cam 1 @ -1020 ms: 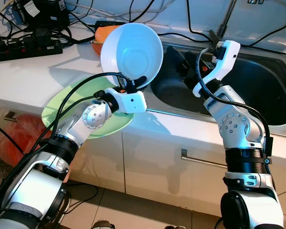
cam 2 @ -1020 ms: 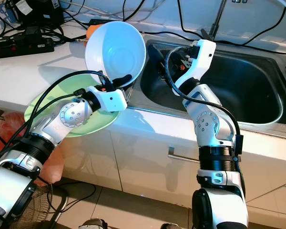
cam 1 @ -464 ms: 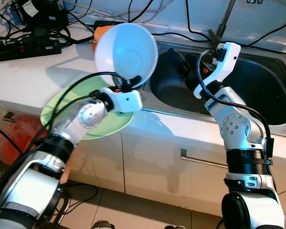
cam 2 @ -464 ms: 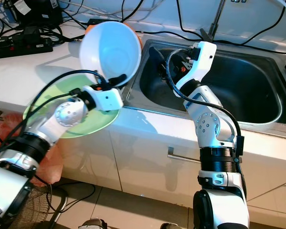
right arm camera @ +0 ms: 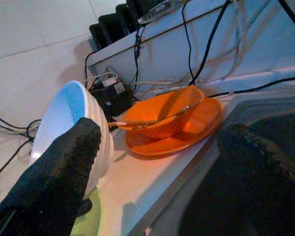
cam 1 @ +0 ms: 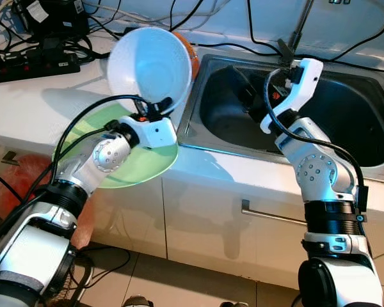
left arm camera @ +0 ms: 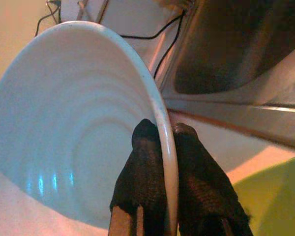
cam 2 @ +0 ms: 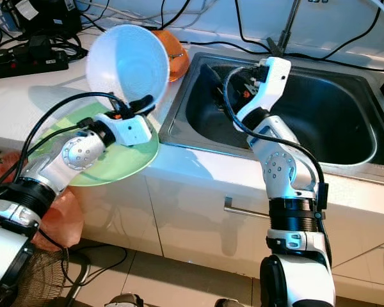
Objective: Kitchen organization
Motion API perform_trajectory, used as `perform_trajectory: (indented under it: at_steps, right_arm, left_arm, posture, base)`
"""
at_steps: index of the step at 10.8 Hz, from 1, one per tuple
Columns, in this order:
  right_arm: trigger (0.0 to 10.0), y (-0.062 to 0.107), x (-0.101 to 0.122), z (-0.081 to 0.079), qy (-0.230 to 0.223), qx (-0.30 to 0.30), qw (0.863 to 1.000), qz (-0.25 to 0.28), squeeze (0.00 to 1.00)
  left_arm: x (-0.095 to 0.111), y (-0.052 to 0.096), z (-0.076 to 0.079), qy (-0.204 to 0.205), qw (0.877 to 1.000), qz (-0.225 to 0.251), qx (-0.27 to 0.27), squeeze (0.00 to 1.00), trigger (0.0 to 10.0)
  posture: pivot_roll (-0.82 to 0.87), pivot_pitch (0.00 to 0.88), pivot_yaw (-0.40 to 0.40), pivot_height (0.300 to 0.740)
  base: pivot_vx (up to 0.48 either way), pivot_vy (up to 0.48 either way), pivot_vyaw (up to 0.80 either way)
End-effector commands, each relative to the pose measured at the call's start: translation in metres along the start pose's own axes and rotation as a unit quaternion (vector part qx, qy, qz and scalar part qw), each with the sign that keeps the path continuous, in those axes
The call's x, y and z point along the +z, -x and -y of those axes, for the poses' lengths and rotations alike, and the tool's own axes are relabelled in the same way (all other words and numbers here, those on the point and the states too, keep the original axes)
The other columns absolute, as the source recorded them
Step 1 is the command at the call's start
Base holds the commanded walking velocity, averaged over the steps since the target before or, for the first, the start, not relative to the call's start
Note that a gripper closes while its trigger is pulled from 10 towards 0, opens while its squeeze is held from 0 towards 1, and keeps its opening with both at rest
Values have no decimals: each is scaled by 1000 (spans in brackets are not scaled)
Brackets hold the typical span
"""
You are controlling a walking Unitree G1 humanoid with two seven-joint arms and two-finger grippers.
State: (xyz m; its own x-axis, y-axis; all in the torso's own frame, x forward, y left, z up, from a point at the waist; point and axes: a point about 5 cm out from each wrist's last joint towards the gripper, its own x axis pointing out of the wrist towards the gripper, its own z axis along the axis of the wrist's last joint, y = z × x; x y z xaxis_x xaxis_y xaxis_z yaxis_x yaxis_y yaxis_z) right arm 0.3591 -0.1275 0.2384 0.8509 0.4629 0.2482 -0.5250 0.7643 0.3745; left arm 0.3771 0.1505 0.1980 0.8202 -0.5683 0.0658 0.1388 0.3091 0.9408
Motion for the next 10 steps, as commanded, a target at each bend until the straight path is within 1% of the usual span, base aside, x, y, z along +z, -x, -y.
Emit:
perform_trajectory:
  at_steps: [1,6,10]
  right_arm:
    - [10000,3,1,1,6,-4,1000,-3,0]
    - [10000,10,-3,2,3,-13,1000,-15,0]
    - [10000,14,-4,2,0,-18,1000,-20,0]
  left_arm:
    - [-8,3,-2,-12,1000,-18,-3,0,0]
    - [-14,3,-6,-31,999,-28,14,0,0]
    - [-15,0,-13,-48,998,-29,39,0,0]
  posture:
    - [91,100,-45,740]
    - [76,141,-53,740]
    - [68,167,-55,740]
  base:
    - [0,0,0]
    - [0,0,0]
    - [0,0,0]
